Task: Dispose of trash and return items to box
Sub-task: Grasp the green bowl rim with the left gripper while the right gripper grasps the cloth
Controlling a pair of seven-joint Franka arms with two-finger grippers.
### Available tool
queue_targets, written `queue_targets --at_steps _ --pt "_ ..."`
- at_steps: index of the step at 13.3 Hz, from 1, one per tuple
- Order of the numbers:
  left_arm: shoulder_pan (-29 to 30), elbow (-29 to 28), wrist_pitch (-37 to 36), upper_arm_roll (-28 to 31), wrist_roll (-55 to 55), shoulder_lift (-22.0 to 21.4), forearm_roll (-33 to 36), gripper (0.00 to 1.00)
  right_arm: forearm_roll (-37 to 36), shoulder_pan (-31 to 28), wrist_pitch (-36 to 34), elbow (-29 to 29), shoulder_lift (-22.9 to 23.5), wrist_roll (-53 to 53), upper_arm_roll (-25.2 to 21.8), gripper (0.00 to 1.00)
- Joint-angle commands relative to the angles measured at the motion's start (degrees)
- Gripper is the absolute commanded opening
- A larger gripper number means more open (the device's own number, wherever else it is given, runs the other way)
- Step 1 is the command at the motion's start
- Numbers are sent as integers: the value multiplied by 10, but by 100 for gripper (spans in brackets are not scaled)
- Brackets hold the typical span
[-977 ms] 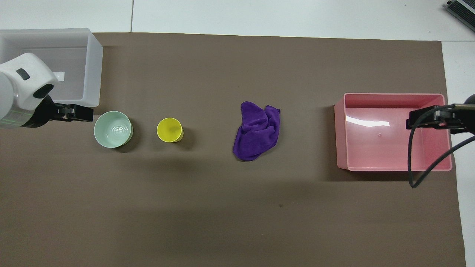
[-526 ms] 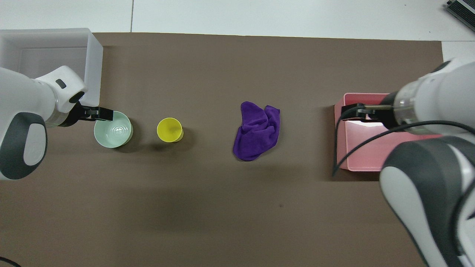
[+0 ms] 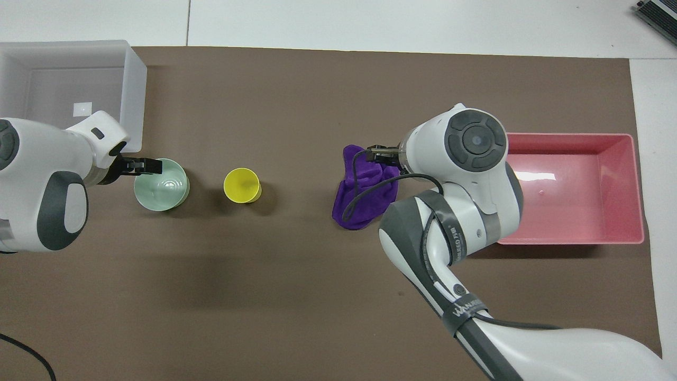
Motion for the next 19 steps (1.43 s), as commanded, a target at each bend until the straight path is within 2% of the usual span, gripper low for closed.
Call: queue_targets --at_steps 1,4,5,6,7,8,9,11,14,16,19 --pt "16 -37 56 -3 19 9 -5 100 23 12 45 5 48 7 3 100" --pt "12 -64 88 -3 12 12 -5 100 23 18 59 -8 70 5 4 100" --pt "11 -64 86 -3 11 12 -5 81 24 18 60 -16 70 5 4 100" --pt "11 -64 85 -3 -4 12 -5 35 24 18 64 -27 71 7 4 100" --pt "12 -64 85 -4 -10 12 -5 3 24 19 96 -43 72 6 4 84" --pt "11 -64 84 -3 -8 12 -5 0 24 20 114 -57 70 9 4 20" --pt "11 -61 83 -3 -8 12 -5 0 25 20 113 -57 70 32 4 0" --pt "15 -54 77 -4 -5 6 -5 0 24 24 109 -56 69 37 4 0" --pt "14 -1 6 -5 -4 -5 -5 0 15 27 68 -40 56 36 3 0" --pt "15 47 -55 -5 -4 -12 -5 0 15 21 35 -33 20 36 3 0" --pt "17 138 -120 -5 -4 10 -16 0 13 3 -20 -28 -49 31 -3 0"
